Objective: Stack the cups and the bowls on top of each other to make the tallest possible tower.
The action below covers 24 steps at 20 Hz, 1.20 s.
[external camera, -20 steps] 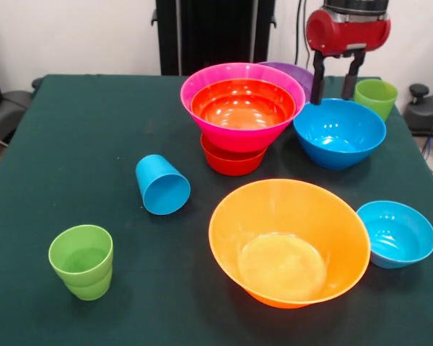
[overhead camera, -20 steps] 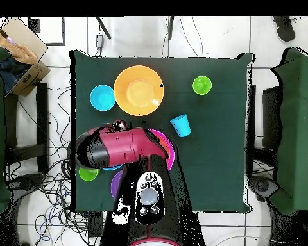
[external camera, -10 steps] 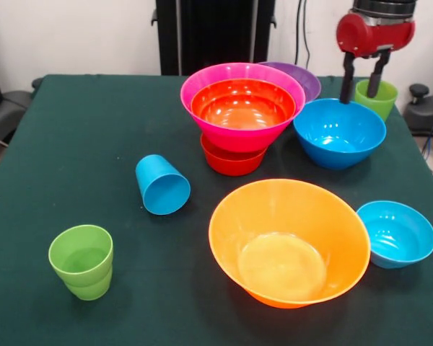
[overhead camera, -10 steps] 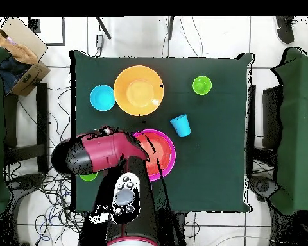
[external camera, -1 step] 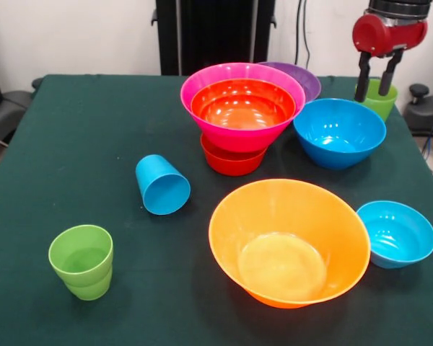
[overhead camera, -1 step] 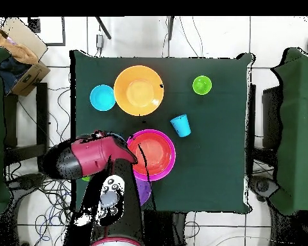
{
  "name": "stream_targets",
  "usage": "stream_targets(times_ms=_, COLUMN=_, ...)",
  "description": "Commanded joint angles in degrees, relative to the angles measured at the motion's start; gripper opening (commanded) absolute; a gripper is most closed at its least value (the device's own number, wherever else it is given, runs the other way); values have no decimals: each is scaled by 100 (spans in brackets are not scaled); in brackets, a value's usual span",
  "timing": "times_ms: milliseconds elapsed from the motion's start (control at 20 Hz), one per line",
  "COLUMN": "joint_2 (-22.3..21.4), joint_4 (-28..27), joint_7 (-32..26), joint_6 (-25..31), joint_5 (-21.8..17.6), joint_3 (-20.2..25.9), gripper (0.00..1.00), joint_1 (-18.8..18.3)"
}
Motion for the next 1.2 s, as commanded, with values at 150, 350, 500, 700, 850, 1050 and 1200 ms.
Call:
stream_targets(times_ms=150, joint_2=220, joint_4=-70, joint_7=987, joint_6=129, joint_5=-84, joint_3=-71, gripper=100, joint_1=273)
stream_targets(times_ms=350, joint_2=421, joint_4=-8, joint_7=1101, joint_6=-222, joint_5=-95, joint_3=-133, gripper=100, joint_1=413)
stream_targets(times_ms=500, joint_2=587, joint_4=-1, joint_7=1220, joint_6=-471, joint_5=-86, joint_3=-205, gripper=100, joint_1=565)
stream_targets(times_ms=700, joint_2=810, joint_4=-62, joint_7=1348, joint_6=-732, joint_5=-79, joint_3=-297, gripper=100, joint_1=729)
stream_targets(times_ms=850, joint_2=926, joint_4=-60, joint_7=1398, joint_6=-967, joint_5=-141, joint_3=-341, gripper=100, joint_1=788)
stream_targets(times_ms=1050, joint_2=988, joint_4=-58, joint_7=1443, joint_6=-1078, joint_5=-159, joint_3=-383, gripper=100, joint_1=834)
stream_targets(times_ms=1200, joint_2=1043, joint_4=-89, joint_7=1472, joint_6=-1126, joint_5=-162, joint_3=-426, gripper=100, joint_1=860)
